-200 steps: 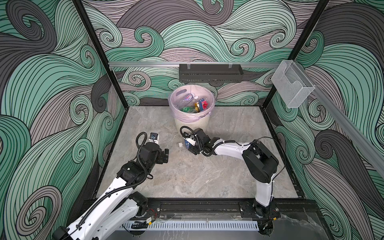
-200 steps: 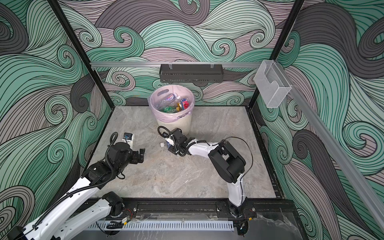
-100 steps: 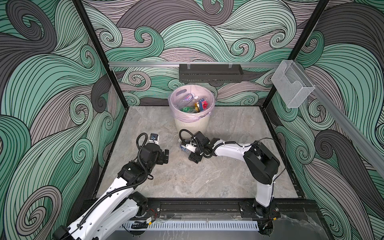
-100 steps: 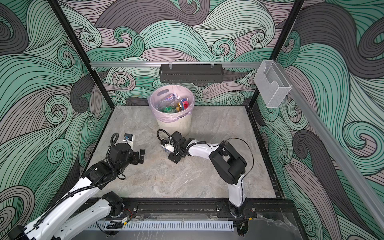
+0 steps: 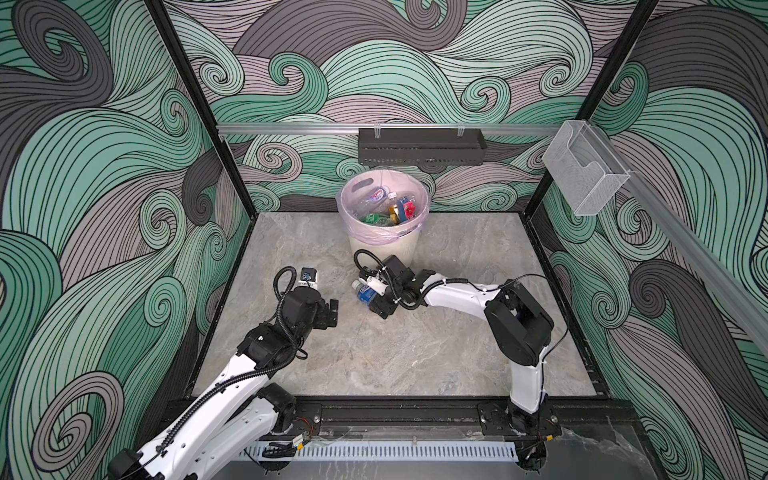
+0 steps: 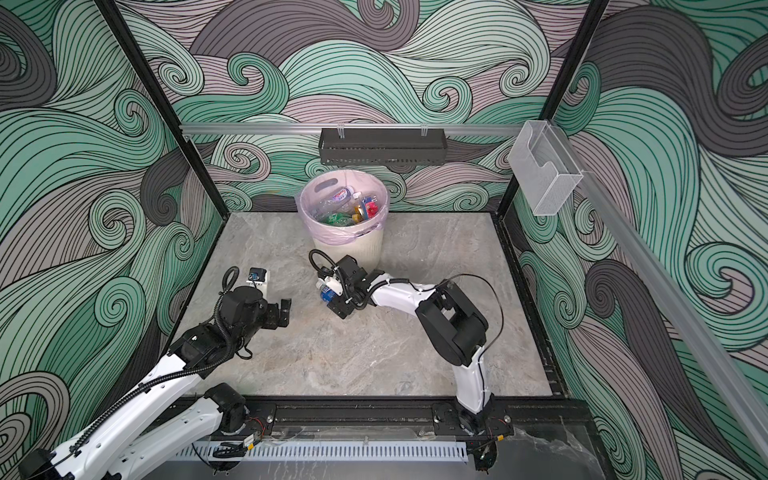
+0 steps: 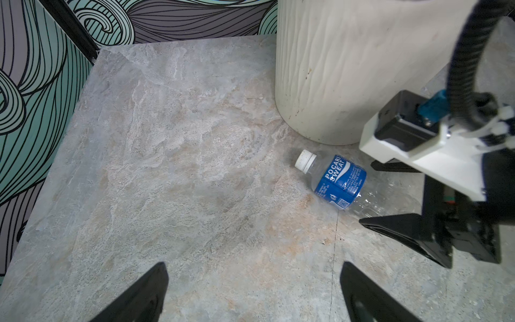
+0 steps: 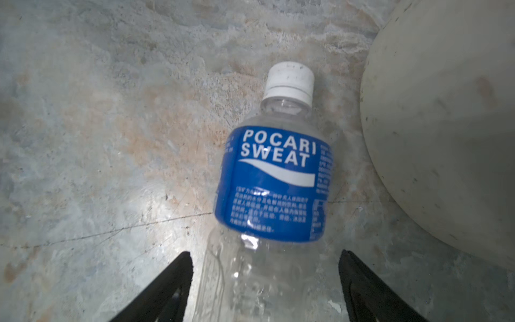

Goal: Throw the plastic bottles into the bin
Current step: 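Close the right gripper on the Pocari Sweat bottle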

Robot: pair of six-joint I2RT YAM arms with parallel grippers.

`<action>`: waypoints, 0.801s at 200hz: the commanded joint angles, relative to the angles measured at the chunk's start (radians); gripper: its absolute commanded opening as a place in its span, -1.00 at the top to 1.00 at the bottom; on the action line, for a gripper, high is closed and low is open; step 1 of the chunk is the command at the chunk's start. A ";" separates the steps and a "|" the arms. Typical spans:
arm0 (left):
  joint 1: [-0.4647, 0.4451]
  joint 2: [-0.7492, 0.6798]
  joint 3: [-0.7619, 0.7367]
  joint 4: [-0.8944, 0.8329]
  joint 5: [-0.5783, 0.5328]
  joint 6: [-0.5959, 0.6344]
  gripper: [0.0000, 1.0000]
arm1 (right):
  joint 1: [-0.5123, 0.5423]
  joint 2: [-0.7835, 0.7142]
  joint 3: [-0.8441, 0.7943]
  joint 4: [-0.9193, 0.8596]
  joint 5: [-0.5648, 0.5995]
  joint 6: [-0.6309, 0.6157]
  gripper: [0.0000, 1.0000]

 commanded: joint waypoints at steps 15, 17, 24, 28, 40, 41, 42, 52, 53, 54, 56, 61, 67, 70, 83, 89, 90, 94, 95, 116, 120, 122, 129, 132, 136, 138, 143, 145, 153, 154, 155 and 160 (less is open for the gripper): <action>0.008 -0.011 -0.001 0.015 -0.008 -0.017 -0.96 | 0.002 0.062 0.038 -0.027 0.025 0.063 -0.59; 0.007 -0.010 -0.002 0.015 -0.008 -0.018 -0.96 | 0.002 0.062 0.038 -0.027 0.025 0.064 -0.58; 0.007 -0.010 -0.002 0.017 -0.006 -0.018 -0.96 | 0.002 0.065 0.035 -0.026 0.023 0.068 -0.57; 0.008 -0.011 -0.003 0.018 -0.007 -0.017 -0.96 | 0.001 0.064 0.033 -0.027 0.022 0.071 -0.56; 0.008 -0.012 -0.004 0.021 -0.005 -0.018 -0.96 | 0.001 0.067 0.029 -0.028 0.019 0.077 -0.52; 0.007 -0.012 -0.004 0.022 -0.006 -0.017 -0.96 | 0.001 0.068 0.028 -0.029 0.019 0.077 -0.51; 0.008 -0.012 -0.005 0.022 -0.006 -0.018 -0.96 | 0.001 0.068 0.027 -0.029 0.018 0.077 -0.51; 0.008 -0.014 -0.006 0.024 -0.003 -0.017 -0.96 | 0.001 0.069 0.025 -0.034 0.015 0.081 -0.45; 0.008 -0.014 -0.007 0.025 -0.004 -0.017 -0.96 | 0.001 0.069 0.025 -0.035 0.014 0.082 -0.45; 0.008 -0.014 -0.007 0.025 -0.004 -0.017 -0.96 | 0.000 0.070 0.025 -0.035 0.015 0.083 -0.44; 0.008 -0.014 -0.007 0.025 -0.004 -0.018 -0.96 | 0.001 0.069 0.025 -0.036 0.014 0.084 -0.43; 0.008 -0.015 -0.007 0.025 -0.004 -0.018 -0.96 | 0.001 0.068 0.023 -0.037 0.014 0.088 -0.38; 0.008 -0.015 -0.007 0.025 -0.003 -0.018 -0.96 | 0.003 0.066 0.021 -0.038 0.013 0.093 -0.34; 0.008 -0.015 -0.007 0.025 -0.003 -0.018 -0.96 | 0.003 0.064 0.019 -0.035 0.011 0.096 -0.32; 0.007 -0.017 -0.007 0.025 -0.002 -0.018 -0.96 | 0.004 0.042 -0.001 -0.016 0.006 0.110 -0.24; 0.008 -0.017 -0.007 0.025 -0.003 -0.019 -0.96 | 0.004 0.028 -0.015 0.000 0.004 0.119 -0.22; 0.008 -0.017 -0.007 0.025 -0.002 -0.019 -0.96 | 0.005 0.025 -0.018 0.003 0.004 0.120 -0.22; 0.008 -0.019 -0.007 0.025 -0.002 -0.020 -0.97 | 0.005 0.014 -0.029 0.014 0.003 0.126 -0.21; 0.007 -0.019 -0.007 0.025 -0.002 -0.019 -0.96 | 0.005 0.013 -0.032 0.017 0.003 0.128 -0.20; 0.008 -0.024 -0.008 0.027 -0.002 -0.021 -0.96 | 0.005 -0.055 -0.093 0.073 -0.003 0.157 -0.16; 0.008 -0.024 -0.008 0.028 -0.003 -0.021 -0.96 | 0.006 -0.068 -0.104 0.081 -0.007 0.162 -0.15; 0.008 -0.024 -0.008 0.028 -0.004 -0.021 -0.96 | 0.007 -0.074 -0.110 0.084 -0.008 0.165 -0.15; 0.007 -0.024 -0.008 0.028 -0.002 -0.021 -0.96 | 0.008 -0.097 -0.130 0.095 -0.010 0.172 -0.15; 0.008 -0.024 -0.008 0.028 -0.001 -0.022 -0.96 | 0.007 -0.108 -0.138 0.100 -0.011 0.174 -0.14; 0.007 -0.024 -0.008 0.029 -0.001 -0.021 -0.96 | 0.008 -0.121 -0.151 0.104 -0.012 0.177 -0.14; 0.007 -0.022 -0.008 0.030 -0.002 -0.021 -0.96 | 0.008 -0.128 -0.155 0.105 -0.014 0.177 -0.14; 0.008 -0.022 -0.008 0.030 -0.001 -0.021 -0.96 | 0.010 -0.145 -0.171 0.109 -0.013 0.179 -0.14; 0.007 -0.021 -0.009 0.031 -0.001 -0.022 -0.97 | 0.010 -0.152 -0.177 0.110 -0.013 0.180 -0.14; 0.008 -0.021 -0.011 0.034 0.001 -0.021 -0.96 | 0.012 -0.180 -0.202 0.117 -0.010 0.187 -0.13; 0.008 -0.021 -0.011 0.034 0.001 -0.021 -0.96 | 0.012 -0.183 -0.203 0.118 -0.009 0.188 -0.13; 0.008 -0.021 -0.011 0.034 0.002 -0.021 -0.96 | 0.012 -0.186 -0.209 0.119 -0.008 0.190 -0.13; 0.008 -0.019 -0.011 0.036 0.002 -0.022 -0.96 | 0.012 -0.204 -0.226 0.121 -0.003 0.194 -0.13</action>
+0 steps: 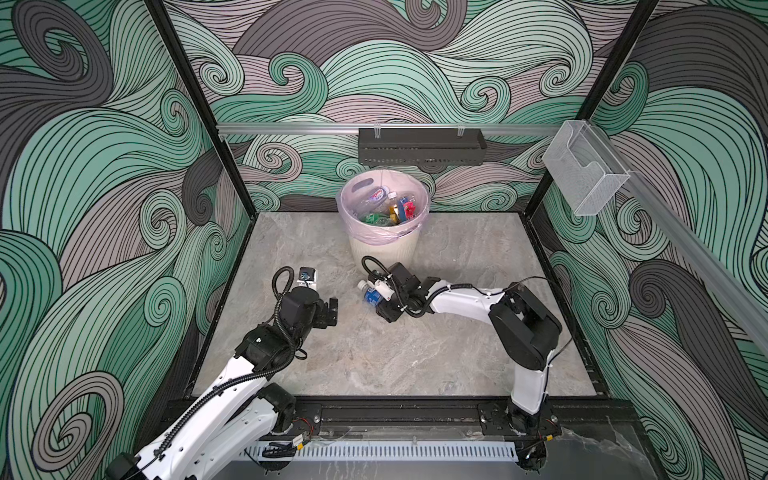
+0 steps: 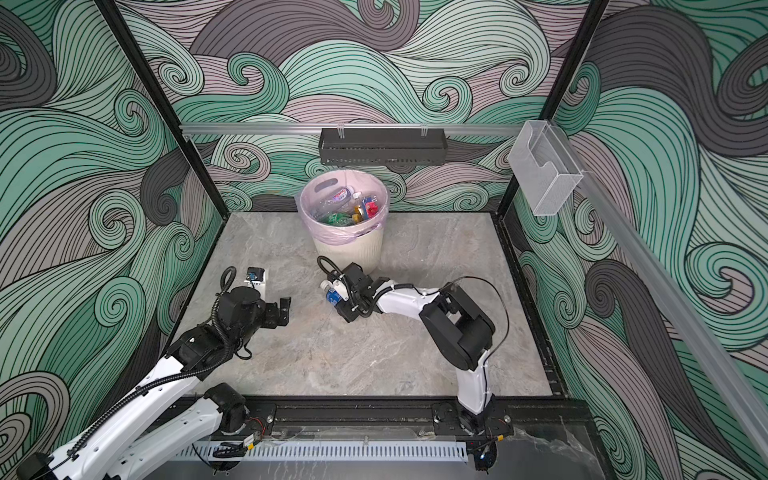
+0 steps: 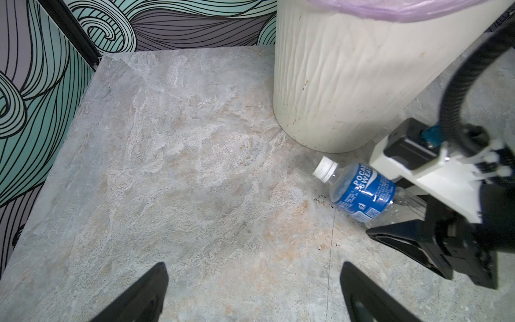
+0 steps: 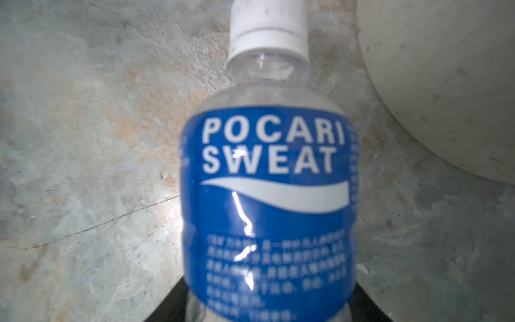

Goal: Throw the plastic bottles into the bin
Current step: 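Close the right gripper on the Pocari Sweat bottle, then lift the Pocari Sweat bottle over the bin and open the right gripper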

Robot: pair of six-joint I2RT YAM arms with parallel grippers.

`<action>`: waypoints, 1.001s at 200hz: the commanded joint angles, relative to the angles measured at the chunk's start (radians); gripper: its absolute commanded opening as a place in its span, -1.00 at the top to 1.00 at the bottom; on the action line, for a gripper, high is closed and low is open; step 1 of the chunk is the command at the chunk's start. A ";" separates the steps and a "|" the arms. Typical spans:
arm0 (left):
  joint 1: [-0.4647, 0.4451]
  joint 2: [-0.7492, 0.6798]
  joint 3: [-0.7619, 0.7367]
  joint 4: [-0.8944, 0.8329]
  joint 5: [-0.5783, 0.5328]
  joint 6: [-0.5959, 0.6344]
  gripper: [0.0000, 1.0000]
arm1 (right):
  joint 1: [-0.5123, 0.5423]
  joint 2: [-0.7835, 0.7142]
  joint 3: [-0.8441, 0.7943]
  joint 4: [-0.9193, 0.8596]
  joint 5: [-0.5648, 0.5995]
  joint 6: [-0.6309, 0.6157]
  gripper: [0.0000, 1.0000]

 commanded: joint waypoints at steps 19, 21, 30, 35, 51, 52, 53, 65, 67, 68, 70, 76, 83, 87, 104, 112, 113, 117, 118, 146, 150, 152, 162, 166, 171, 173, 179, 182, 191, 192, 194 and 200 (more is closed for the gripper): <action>0.008 0.001 -0.010 0.022 0.002 -0.018 -0.96 | 0.008 -0.161 -0.120 0.065 0.012 0.051 -0.12; 0.008 0.002 -0.010 0.022 0.002 -0.018 -0.96 | 0.006 -0.170 -0.126 0.066 0.014 0.054 -0.12; 0.008 0.003 -0.014 0.024 0.002 -0.020 -0.96 | 0.007 -0.209 -0.161 0.069 0.022 0.060 -0.12; 0.007 0.004 -0.015 0.026 0.002 -0.021 -0.96 | 0.007 -0.233 -0.181 0.072 0.025 0.064 -0.12; 0.008 0.006 -0.027 0.041 0.004 -0.027 -0.97 | 0.008 -0.312 -0.244 0.076 0.047 0.080 -0.12; 0.007 0.007 -0.028 0.042 0.005 -0.028 -0.96 | 0.008 -0.317 -0.248 0.076 0.047 0.081 -0.12; 0.007 0.007 -0.029 0.044 0.005 -0.028 -0.96 | 0.008 -0.322 -0.252 0.076 0.049 0.083 -0.12; 0.007 0.014 -0.039 0.057 0.009 -0.030 -0.96 | 0.008 -0.383 -0.296 0.076 0.067 0.098 -0.12; 0.007 0.016 -0.040 0.059 0.011 -0.030 -0.96 | 0.007 -0.395 -0.304 0.076 0.070 0.100 -0.12; 0.008 0.018 -0.040 0.061 0.011 -0.029 -0.96 | 0.007 -0.400 -0.307 0.076 0.072 0.102 -0.12; 0.008 0.019 -0.040 0.063 0.013 -0.029 -0.96 | 0.006 -0.410 -0.315 0.076 0.076 0.105 -0.12; 0.008 0.026 -0.040 0.068 0.015 -0.030 -0.96 | 0.007 -0.441 -0.335 0.076 0.086 0.112 -0.12; 0.007 0.037 -0.040 0.071 0.019 -0.029 -0.96 | 0.008 -0.475 -0.356 0.072 0.096 0.118 -0.12; 0.007 0.042 -0.038 0.074 0.020 -0.028 -0.96 | 0.008 -0.493 -0.366 0.068 0.101 0.120 -0.12; 0.008 0.061 -0.028 0.083 0.030 -0.025 -0.96 | 0.006 -0.558 -0.394 0.037 0.138 0.136 -0.12; 0.007 0.068 -0.024 0.085 0.033 -0.023 -0.96 | 0.004 -0.583 -0.401 0.020 0.152 0.136 -0.12; 0.007 0.069 -0.023 0.086 0.033 -0.024 -0.96 | 0.004 -0.586 -0.402 0.018 0.153 0.136 -0.12; 0.007 0.071 -0.022 0.088 0.035 -0.023 -0.96 | 0.003 -0.597 -0.407 0.012 0.161 0.140 -0.12; 0.007 0.071 -0.022 0.088 0.036 -0.023 -0.96 | 0.003 -0.599 -0.407 0.010 0.162 0.140 -0.12; 0.008 0.074 -0.017 0.084 0.043 -0.019 -0.96 | 0.000 -0.663 -0.442 0.008 0.188 0.152 -0.10; 0.008 0.074 -0.017 0.084 0.043 -0.019 -0.96 | 0.000 -0.672 -0.447 0.011 0.193 0.155 -0.09; 0.008 0.074 -0.017 0.083 0.044 -0.019 -0.96 | 0.000 -0.677 -0.450 0.013 0.194 0.157 -0.09; 0.008 0.075 -0.017 0.082 0.046 -0.019 -0.96 | -0.001 -0.697 -0.462 0.025 0.205 0.166 -0.08; 0.008 0.076 -0.016 0.082 0.048 -0.018 -0.96 | 0.000 -0.707 -0.467 0.030 0.210 0.169 -0.08; 0.008 0.077 -0.014 0.080 0.049 -0.017 -0.96 | 0.000 -0.718 -0.473 0.038 0.215 0.173 -0.07; 0.007 0.078 -0.014 0.080 0.049 -0.017 -0.96 | 0.000 -0.722 -0.474 0.041 0.216 0.174 -0.07; 0.009 0.081 -0.011 0.080 0.050 -0.013 -0.96 | 0.000 -0.734 -0.476 0.048 0.222 0.175 -0.07; 0.009 0.083 -0.009 0.082 0.049 -0.012 -0.96 | 0.000 -0.740 -0.476 0.052 0.224 0.175 -0.07; 0.008 0.091 -0.001 0.083 0.050 -0.008 -0.96 | 0.000 -0.754 -0.469 0.058 0.230 0.171 -0.07; 0.008 0.092 0.000 0.083 0.050 -0.008 -0.96 | 0.000 -0.756 -0.467 0.058 0.231 0.170 -0.07; 0.008 0.094 0.002 0.083 0.049 -0.008 -0.96 | 0.001 -0.758 -0.463 0.057 0.231 0.168 -0.07; 0.009 0.102 0.009 0.083 0.050 -0.007 -0.96 | 0.000 -0.764 -0.446 0.049 0.236 0.165 -0.07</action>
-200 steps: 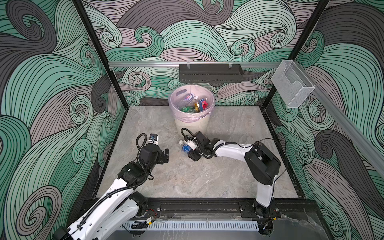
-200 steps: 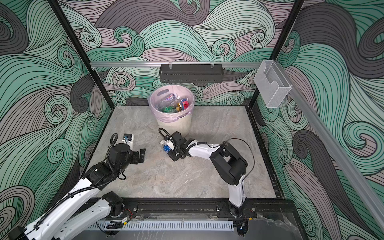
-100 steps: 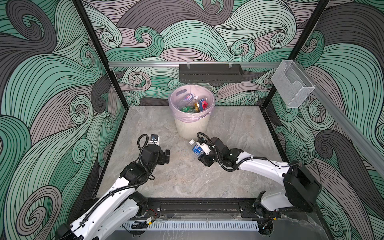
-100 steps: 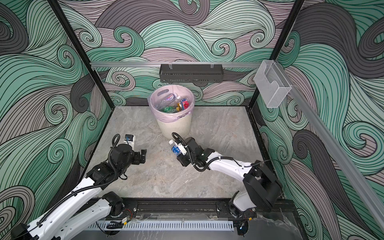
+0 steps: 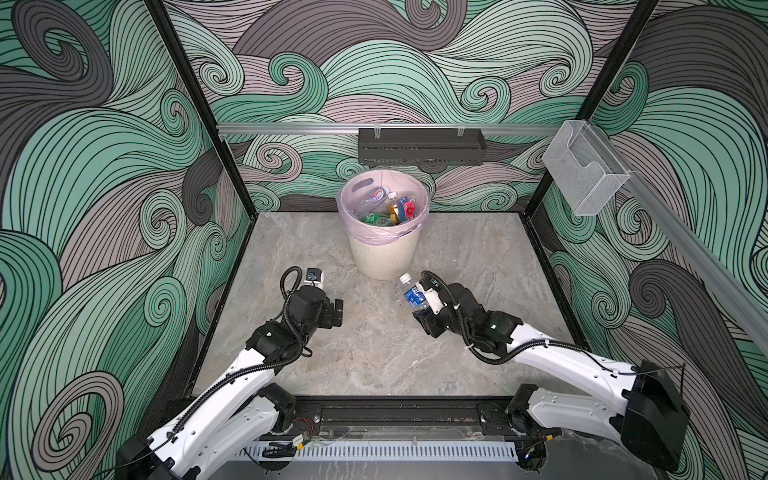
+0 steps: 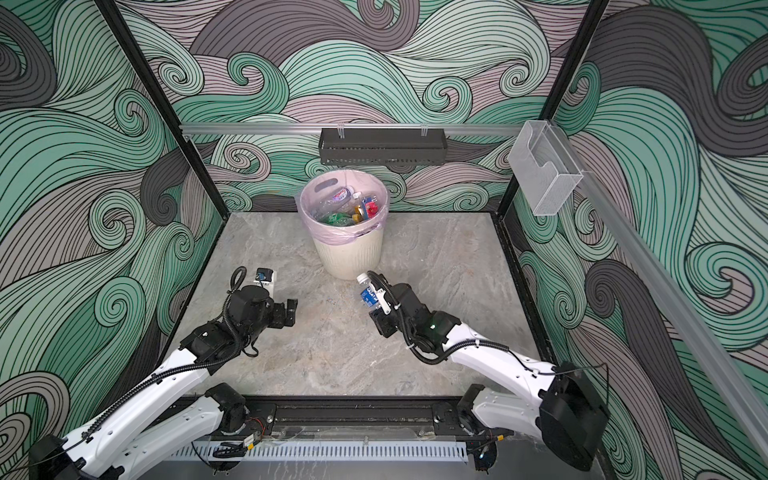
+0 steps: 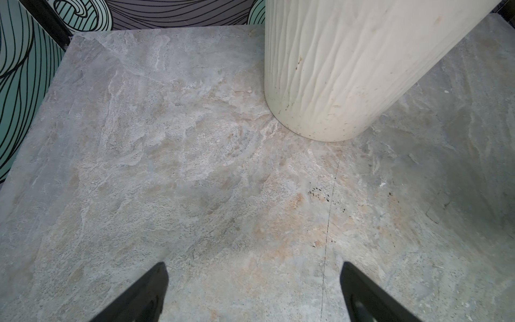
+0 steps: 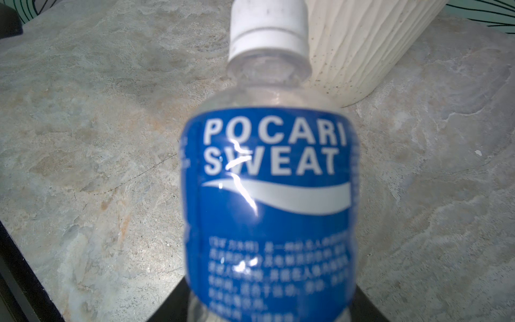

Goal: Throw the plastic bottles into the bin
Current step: 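Lift the Pocari Sweat bottle over the bin and open the right gripper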

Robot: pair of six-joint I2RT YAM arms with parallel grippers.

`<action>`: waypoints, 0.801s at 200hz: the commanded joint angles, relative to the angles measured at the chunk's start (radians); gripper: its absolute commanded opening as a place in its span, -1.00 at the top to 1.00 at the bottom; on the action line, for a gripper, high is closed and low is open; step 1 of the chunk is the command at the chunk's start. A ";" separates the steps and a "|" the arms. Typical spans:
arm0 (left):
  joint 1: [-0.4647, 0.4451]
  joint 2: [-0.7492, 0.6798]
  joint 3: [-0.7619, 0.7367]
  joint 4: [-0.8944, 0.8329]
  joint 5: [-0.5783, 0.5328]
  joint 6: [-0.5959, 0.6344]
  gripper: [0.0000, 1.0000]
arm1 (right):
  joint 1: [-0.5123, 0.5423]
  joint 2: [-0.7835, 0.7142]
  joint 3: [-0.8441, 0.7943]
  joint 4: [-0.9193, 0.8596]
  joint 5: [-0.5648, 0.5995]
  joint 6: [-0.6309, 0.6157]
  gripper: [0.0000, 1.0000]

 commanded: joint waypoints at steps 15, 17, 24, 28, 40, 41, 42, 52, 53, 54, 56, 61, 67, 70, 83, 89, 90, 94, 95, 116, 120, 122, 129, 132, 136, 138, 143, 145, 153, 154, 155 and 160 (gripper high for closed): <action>0.009 0.040 0.066 0.009 0.010 0.007 -0.96 | -0.002 -0.037 0.100 -0.017 0.052 -0.007 -0.06; 0.008 0.042 0.067 0.008 0.010 0.007 -0.96 | -0.002 -0.034 0.116 -0.024 0.052 -0.013 -0.06; 0.009 0.046 0.073 0.009 0.010 0.007 -0.96 | -0.004 -0.022 0.168 -0.053 0.054 -0.031 -0.06; 0.008 0.047 0.075 0.010 0.009 0.007 -0.96 | -0.008 -0.012 0.205 -0.071 0.055 -0.042 -0.05; 0.007 0.047 0.076 0.011 0.011 0.005 -0.95 | -0.023 0.031 0.331 -0.121 0.036 -0.081 -0.04; 0.008 0.047 0.076 0.011 0.011 0.005 -0.95 | -0.026 0.035 0.342 -0.123 0.033 -0.085 -0.04; 0.008 0.047 0.076 0.011 0.011 0.005 -0.95 | -0.028 0.039 0.353 -0.126 0.030 -0.089 -0.04; 0.007 0.041 0.072 0.008 0.010 0.002 -0.95 | -0.053 0.090 0.469 -0.142 -0.008 -0.119 -0.02; 0.008 0.040 0.072 0.008 0.010 0.003 -0.95 | -0.056 0.095 0.482 -0.142 -0.012 -0.121 -0.02; 0.008 0.039 0.072 0.007 0.011 0.002 -0.95 | -0.059 0.101 0.488 -0.143 -0.017 -0.124 -0.02; 0.008 0.037 0.071 0.007 0.010 0.001 -0.95 | -0.065 0.112 0.518 -0.143 -0.027 -0.127 -0.02; 0.007 0.033 0.067 0.006 0.010 0.003 -0.95 | -0.081 0.148 0.586 -0.143 -0.051 -0.135 0.00; 0.007 0.027 0.063 0.003 0.010 0.008 -0.94 | -0.103 0.199 0.673 -0.145 -0.081 -0.139 0.01; 0.007 0.025 0.063 -0.001 0.010 0.009 -0.94 | -0.113 0.221 0.719 -0.146 -0.099 -0.140 0.02; 0.008 0.017 0.066 -0.030 0.009 0.021 -0.93 | -0.149 0.363 0.926 -0.155 -0.136 -0.141 -0.03; 0.008 0.012 0.071 -0.047 0.008 0.026 -0.92 | -0.160 0.436 1.028 -0.193 -0.139 -0.136 -0.16; 0.007 0.011 0.072 -0.050 0.008 0.026 -0.92 | -0.161 0.442 1.045 -0.200 -0.139 -0.134 -0.19; 0.008 0.006 0.075 -0.060 0.004 0.029 -0.92 | -0.169 0.492 1.110 -0.219 -0.140 -0.129 -0.29; 0.008 0.005 0.076 -0.063 0.004 0.030 -0.92 | -0.171 0.508 1.130 -0.227 -0.139 -0.129 -0.31; 0.007 -0.040 0.082 -0.104 -0.011 0.034 -0.93 | -0.188 0.747 1.469 -0.394 -0.143 -0.126 -0.72; 0.007 -0.050 0.081 -0.107 -0.011 0.034 -0.93 | -0.188 0.770 1.502 -0.410 -0.142 -0.128 -0.74; 0.007 -0.054 0.081 -0.108 -0.011 0.034 -0.93 | -0.187 0.778 1.515 -0.417 -0.142 -0.128 -0.74; 0.008 -0.071 0.077 -0.111 -0.011 0.034 -0.93 | -0.188 0.794 1.528 -0.423 -0.144 -0.127 -0.76; 0.008 -0.078 0.075 -0.111 -0.012 0.034 -0.93 | -0.188 0.793 1.524 -0.421 -0.145 -0.127 -0.76; 0.008 -0.086 0.072 -0.109 -0.016 0.033 -0.94 | -0.188 0.789 1.512 -0.416 -0.146 -0.126 -0.77; 0.007 -0.090 0.072 -0.109 -0.017 0.033 -0.94 | -0.188 0.785 1.502 -0.408 -0.146 -0.125 -0.78; 0.007 -0.097 0.068 -0.104 -0.019 0.031 -0.95 | -0.186 0.769 1.471 -0.389 -0.147 -0.125 -0.79; 0.007 -0.099 0.066 -0.101 -0.019 0.031 -0.96 | -0.187 0.760 1.456 -0.381 -0.146 -0.125 -0.80; 0.007 -0.107 0.059 -0.089 -0.018 0.031 -0.97 | -0.188 0.720 1.387 -0.340 -0.147 -0.127 -0.85; 0.007 -0.107 0.058 -0.088 -0.018 0.031 -0.97 | -0.187 0.714 1.378 -0.334 -0.147 -0.127 -0.86; 0.007 -0.107 0.057 -0.085 -0.018 0.031 -0.97 | -0.186 0.708 1.368 -0.328 -0.147 -0.127 -0.86; 0.007 -0.106 0.053 -0.076 -0.015 0.031 -0.97 | -0.188 0.677 1.322 -0.301 -0.145 -0.129 -0.89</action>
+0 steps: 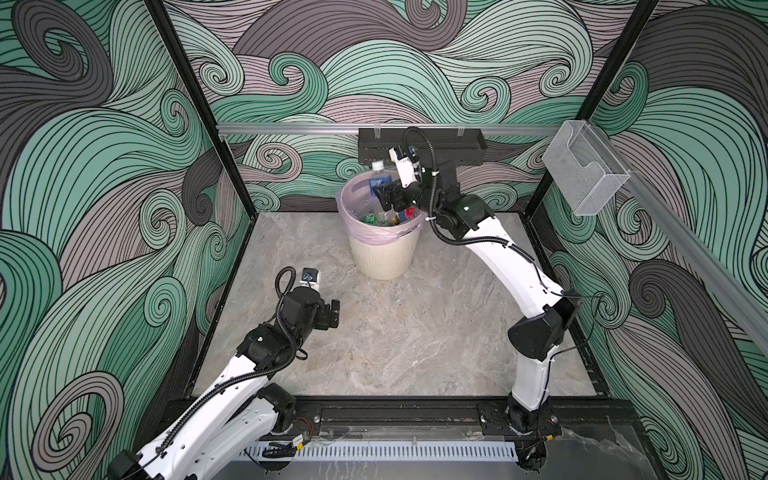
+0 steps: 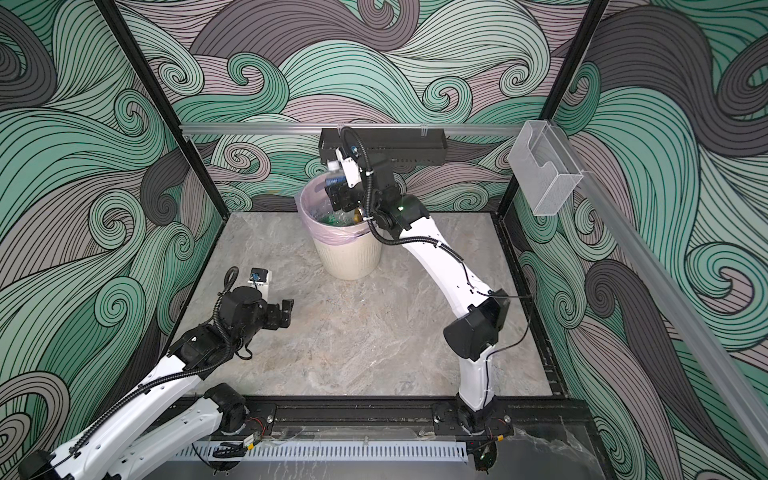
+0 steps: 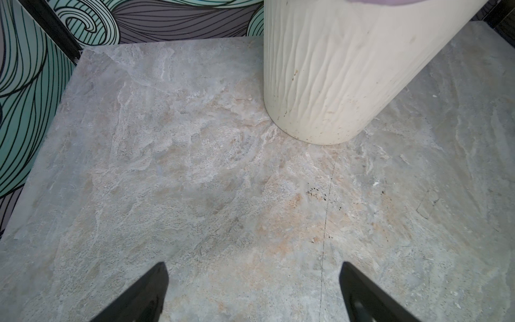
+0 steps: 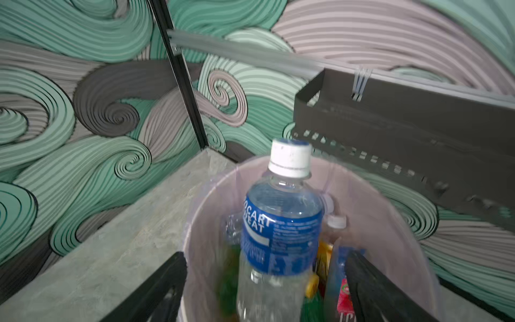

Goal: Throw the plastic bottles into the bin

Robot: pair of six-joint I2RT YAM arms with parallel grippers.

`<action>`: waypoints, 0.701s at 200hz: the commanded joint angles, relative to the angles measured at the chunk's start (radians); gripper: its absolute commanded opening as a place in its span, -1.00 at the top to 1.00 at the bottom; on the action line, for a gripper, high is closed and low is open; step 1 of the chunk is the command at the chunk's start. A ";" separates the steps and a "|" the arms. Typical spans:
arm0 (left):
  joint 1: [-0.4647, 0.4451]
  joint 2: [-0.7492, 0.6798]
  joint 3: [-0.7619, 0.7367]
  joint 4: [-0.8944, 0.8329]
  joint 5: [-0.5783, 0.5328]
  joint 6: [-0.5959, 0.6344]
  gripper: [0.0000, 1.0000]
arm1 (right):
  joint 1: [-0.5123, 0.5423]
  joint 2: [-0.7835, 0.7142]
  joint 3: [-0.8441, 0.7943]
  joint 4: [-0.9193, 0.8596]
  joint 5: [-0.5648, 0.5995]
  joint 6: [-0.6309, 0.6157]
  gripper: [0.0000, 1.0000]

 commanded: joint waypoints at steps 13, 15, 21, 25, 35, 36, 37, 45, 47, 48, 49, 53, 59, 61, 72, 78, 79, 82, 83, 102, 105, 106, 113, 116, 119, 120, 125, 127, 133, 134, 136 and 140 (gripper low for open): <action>0.007 -0.003 0.014 0.017 -0.012 0.010 -0.97 | 0.004 -0.179 -0.217 0.048 -0.010 -0.026 -0.95; 0.006 0.002 0.014 0.019 -0.013 0.011 -0.97 | 0.003 -0.192 -0.232 0.056 -0.009 -0.029 -0.96; 0.008 0.017 0.014 0.026 -0.014 0.013 -0.97 | 0.002 -0.232 -0.264 0.068 -0.004 -0.036 -0.98; 0.008 0.029 0.015 0.030 -0.014 0.015 -0.97 | 0.003 -0.253 -0.284 0.072 0.001 -0.042 -0.99; 0.009 0.056 0.018 0.044 -0.018 0.018 -0.97 | -0.001 -0.301 -0.328 0.078 0.006 -0.051 -0.99; 0.009 0.059 0.018 0.046 -0.018 0.019 -0.97 | -0.002 -0.306 -0.330 0.080 0.006 -0.052 -0.99; 0.009 0.063 0.019 0.047 -0.019 0.020 -0.97 | -0.002 -0.310 -0.335 0.081 0.007 -0.053 -0.99; 0.008 0.088 0.024 0.057 -0.023 0.023 -0.97 | -0.004 -0.341 -0.363 0.081 0.009 -0.058 -0.99; 0.009 0.094 0.026 0.059 -0.024 0.023 -0.97 | -0.007 -0.349 -0.368 0.081 0.010 -0.059 -0.99; 0.009 0.097 0.027 0.060 -0.024 0.023 -0.97 | -0.008 -0.353 -0.370 0.081 0.010 -0.060 -0.99; 0.008 0.100 0.027 0.061 -0.025 0.023 -0.97 | -0.009 -0.357 -0.375 0.081 0.011 -0.061 -0.99; 0.008 0.111 0.031 0.065 -0.029 0.025 -0.97 | -0.011 -0.371 -0.385 0.081 0.015 -0.066 -0.99; 0.009 0.126 0.036 0.070 -0.035 0.027 -0.97 | -0.013 -0.390 -0.403 0.080 0.021 -0.071 -0.99; 0.009 0.131 0.038 0.072 -0.036 0.029 -0.97 | -0.016 -0.396 -0.408 0.081 0.024 -0.073 -0.99; 0.009 0.152 0.048 0.085 -0.046 0.039 -0.97 | -0.024 -0.427 -0.442 0.081 0.043 -0.082 -0.99; 0.009 0.161 0.052 0.092 -0.055 0.045 -0.97 | -0.030 -0.443 -0.462 0.080 0.053 -0.085 -0.99; 0.009 0.162 0.052 0.092 -0.057 0.046 -0.97 | -0.031 -0.447 -0.466 0.079 0.055 -0.085 -0.99; 0.009 0.165 0.054 0.096 -0.061 0.049 -0.97 | -0.035 -0.455 -0.478 0.080 0.059 -0.085 -0.99; 0.009 0.166 0.055 0.097 -0.063 0.050 -0.97 | -0.035 -0.457 -0.480 0.081 0.060 -0.085 -0.99; 0.011 0.176 0.057 0.119 -0.097 0.063 -0.97 | -0.052 -0.517 -0.570 0.095 0.091 -0.087 -0.99; 0.012 0.176 0.057 0.123 -0.103 0.065 -0.97 | -0.054 -0.526 -0.584 0.096 0.096 -0.087 -0.99; 0.012 0.176 0.056 0.123 -0.105 0.065 -0.97 | -0.056 -0.529 -0.590 0.096 0.098 -0.086 -0.99; 0.015 0.178 0.054 0.133 -0.117 0.067 -0.97 | -0.062 -0.551 -0.626 0.107 0.111 -0.083 -0.99; 0.017 0.178 0.053 0.138 -0.121 0.068 -0.97 | -0.065 -0.562 -0.641 0.110 0.115 -0.080 -0.99; 0.018 0.178 0.051 0.142 -0.128 0.068 -0.97 | -0.068 -0.573 -0.654 0.113 0.120 -0.077 -0.99; 0.018 0.178 0.050 0.144 -0.130 0.068 -0.97 | -0.069 -0.576 -0.659 0.114 0.121 -0.077 -0.99; 0.022 0.178 0.046 0.153 -0.141 0.069 -0.97 | -0.075 -0.594 -0.685 0.120 0.128 -0.072 -0.99; 0.024 0.178 0.044 0.157 -0.146 0.069 -0.97 | -0.077 -0.602 -0.696 0.123 0.131 -0.070 -0.99; 0.029 0.176 0.038 0.168 -0.158 0.070 -0.97 | -0.085 -0.625 -0.730 0.130 0.140 -0.064 -0.99; 0.030 0.176 0.037 0.170 -0.161 0.069 -0.97 | -0.087 -0.629 -0.737 0.131 0.141 -0.063 -0.99; 0.032 0.176 0.034 0.175 -0.164 0.069 -0.97 | -0.088 -0.638 -0.750 0.131 0.144 -0.061 -0.99; 0.035 0.175 0.028 0.184 -0.173 0.069 -0.97 | -0.094 -0.654 -0.775 0.157 0.149 -0.055 -0.99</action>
